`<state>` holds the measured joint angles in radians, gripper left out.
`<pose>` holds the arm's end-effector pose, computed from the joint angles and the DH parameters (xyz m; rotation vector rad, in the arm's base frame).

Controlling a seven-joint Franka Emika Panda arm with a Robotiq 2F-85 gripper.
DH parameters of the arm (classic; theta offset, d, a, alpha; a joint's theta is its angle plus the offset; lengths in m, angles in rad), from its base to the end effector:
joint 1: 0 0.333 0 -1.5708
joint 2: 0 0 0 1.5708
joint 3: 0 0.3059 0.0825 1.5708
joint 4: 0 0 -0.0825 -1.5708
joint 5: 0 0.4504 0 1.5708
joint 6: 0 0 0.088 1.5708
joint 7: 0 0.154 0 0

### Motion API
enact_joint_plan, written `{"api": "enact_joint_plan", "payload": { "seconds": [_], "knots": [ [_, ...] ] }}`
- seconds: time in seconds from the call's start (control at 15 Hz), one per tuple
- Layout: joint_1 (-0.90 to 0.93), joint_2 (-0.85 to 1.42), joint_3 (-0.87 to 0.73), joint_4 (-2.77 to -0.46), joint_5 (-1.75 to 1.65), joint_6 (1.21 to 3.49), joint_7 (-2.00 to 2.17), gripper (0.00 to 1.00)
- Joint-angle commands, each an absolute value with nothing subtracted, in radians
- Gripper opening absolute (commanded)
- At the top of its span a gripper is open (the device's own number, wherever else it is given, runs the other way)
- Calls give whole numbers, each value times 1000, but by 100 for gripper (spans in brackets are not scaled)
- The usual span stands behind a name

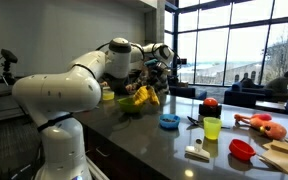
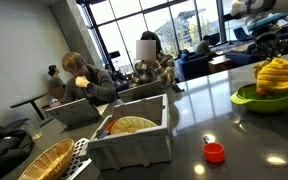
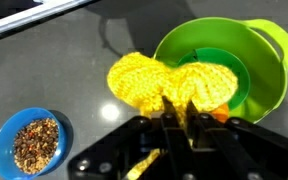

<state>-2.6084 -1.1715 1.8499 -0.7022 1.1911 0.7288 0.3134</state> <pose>0.7070 0.1082 0.3539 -2.8661 0.6024 1.0895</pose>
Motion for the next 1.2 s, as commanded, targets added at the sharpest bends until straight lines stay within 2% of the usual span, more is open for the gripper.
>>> {"api": "enact_joint_plan", "payload": {
  "seconds": [0.0, 0.47, 1.07, 1.13],
  "knots": [
    [-2609, -1199, 1808, -739, 1203, 747, 251, 3],
    [-2610, -1170, 1754, -755, 1230, 856, 181, 3],
    [-2604, -1099, 1707, -737, 1239, 800, 243, 3],
    [-2606, -1128, 1692, -752, 1223, 828, 200, 14]
  ]
}}
